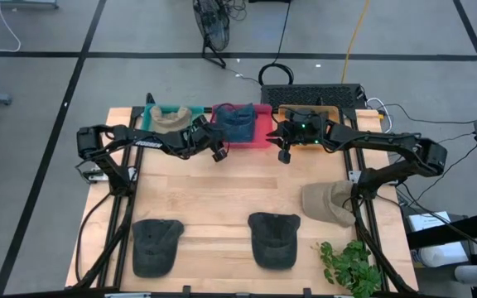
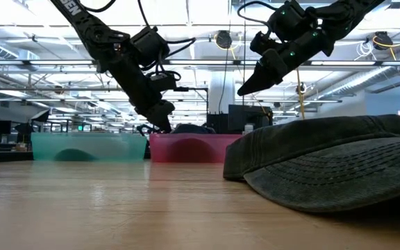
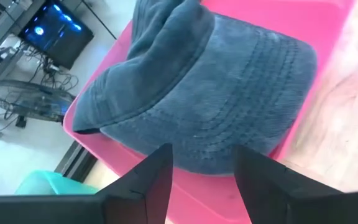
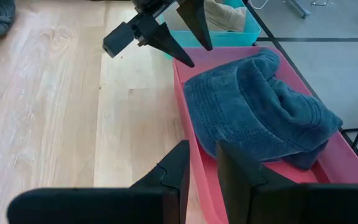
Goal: Pick & Place hat
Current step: Adjust the red bin
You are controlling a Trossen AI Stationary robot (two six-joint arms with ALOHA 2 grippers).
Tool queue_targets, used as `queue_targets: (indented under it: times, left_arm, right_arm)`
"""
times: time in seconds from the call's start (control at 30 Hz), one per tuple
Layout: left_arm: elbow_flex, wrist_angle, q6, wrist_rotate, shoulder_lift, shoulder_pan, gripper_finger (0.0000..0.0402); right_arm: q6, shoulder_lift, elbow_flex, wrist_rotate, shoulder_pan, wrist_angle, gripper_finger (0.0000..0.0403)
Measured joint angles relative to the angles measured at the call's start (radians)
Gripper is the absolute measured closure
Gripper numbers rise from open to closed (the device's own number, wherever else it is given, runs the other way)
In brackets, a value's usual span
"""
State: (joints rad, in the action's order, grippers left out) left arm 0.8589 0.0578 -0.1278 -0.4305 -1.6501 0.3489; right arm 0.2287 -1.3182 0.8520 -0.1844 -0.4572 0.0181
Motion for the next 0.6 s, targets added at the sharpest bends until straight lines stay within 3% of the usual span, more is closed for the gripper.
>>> queue_targets:
  times: [0.37, 0.6]
  left_arm:
    - [0.000, 0.005, -0.006, 0.000, 0.000, 0.003, 0.0227]
    - [0.001, 0.040, -0.030, 0.003, 0.000, -0.002, 0.0227]
  right_arm:
    - [-0.011, -0.004, -0.022, 0.000, -0.019, -0.009, 0.0346]
    - [-0.014, -0.121, -0.051, -0.003, -0.064, 0.046, 0.0346]
